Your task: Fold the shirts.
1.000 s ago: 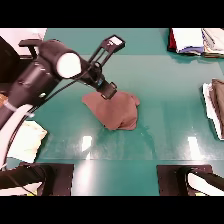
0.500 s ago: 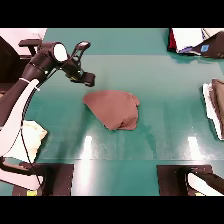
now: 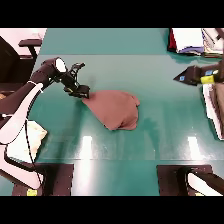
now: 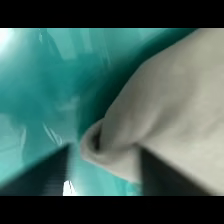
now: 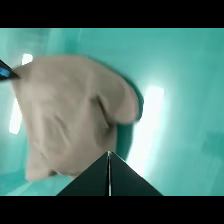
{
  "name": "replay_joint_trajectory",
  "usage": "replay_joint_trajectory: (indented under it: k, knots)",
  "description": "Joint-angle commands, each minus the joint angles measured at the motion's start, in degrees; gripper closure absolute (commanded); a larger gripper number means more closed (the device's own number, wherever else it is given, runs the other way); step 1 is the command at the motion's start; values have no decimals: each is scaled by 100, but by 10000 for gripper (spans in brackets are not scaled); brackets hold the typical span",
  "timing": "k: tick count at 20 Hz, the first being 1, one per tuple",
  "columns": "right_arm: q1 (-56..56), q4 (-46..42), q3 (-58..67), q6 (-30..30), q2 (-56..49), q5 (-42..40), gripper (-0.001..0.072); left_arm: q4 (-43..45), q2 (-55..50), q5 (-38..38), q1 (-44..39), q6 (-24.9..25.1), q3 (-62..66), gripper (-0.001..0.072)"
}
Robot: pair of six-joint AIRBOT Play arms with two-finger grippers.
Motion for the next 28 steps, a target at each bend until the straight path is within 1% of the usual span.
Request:
replay_joint_trajectory:
  k: [1,2,3,4,5,6,7,9,12,15,16,17,18,20,22,24,26,28]
  knots:
    - [17,48,-848,0,-87,-170,693,-76,-24,177,22,63,-28,666]
    - [39,48,-1069,0,-144,-170,692,-76,-22,175,22,59,83,678]
    - [105,46,-1292,0,-247,-168,640,-79,-9,155,22,59,203,679]
    - [181,70,-1493,0,-367,-175,420,-79,20,146,22,59,345,678]
    - [299,205,-1711,-4,-522,-232,226,-81,50,151,22,59,472,679]
    - [435,446,-1893,-116,-695,-313,208,-81,59,109,22,59,638,679]
    - [601,772,-2068,-407,-898,-431,207,-83,59,66,22,59,769,678]
    - [1060,1362,-2256,-800,-1333,-702,207,-94,59,-9,22,59,907,679]
    - [1816,1692,-2164,-1051,-1952,-1235,207,-98,59,-79,22,61,907,679]
    - [2295,1626,-1648,-1051,-2540,-1456,213,-96,59,-96,22,61,907,678]
    - [2356,1502,-1445,-1051,-2688,-1493,271,-96,59,-109,22,61,909,678]
    - [2371,1303,-1222,-1049,-2796,-1491,504,-96,61,-129,22,59,909,679]
    - [2358,1128,-1016,-1047,-2839,-1464,693,-90,94,-138,22,57,909,679]
    - [2192,817,-654,-1036,-2695,-1329,695,-74,365,-74,22,57,935,680]
    - [1851,385,-232,-863,-2236,-1010,695,-63,981,155,22,63,960,680]
    - [1445,87,382,-848,-1681,-236,695,-66,1777,262,22,129,1119,680]
    - [1075,-120,1093,-640,-1106,442,695,-118,2612,184,15,210,1370,680]
    - [824,-197,1727,-402,-616,667,696,-138,3403,225,15,210,1541,680]
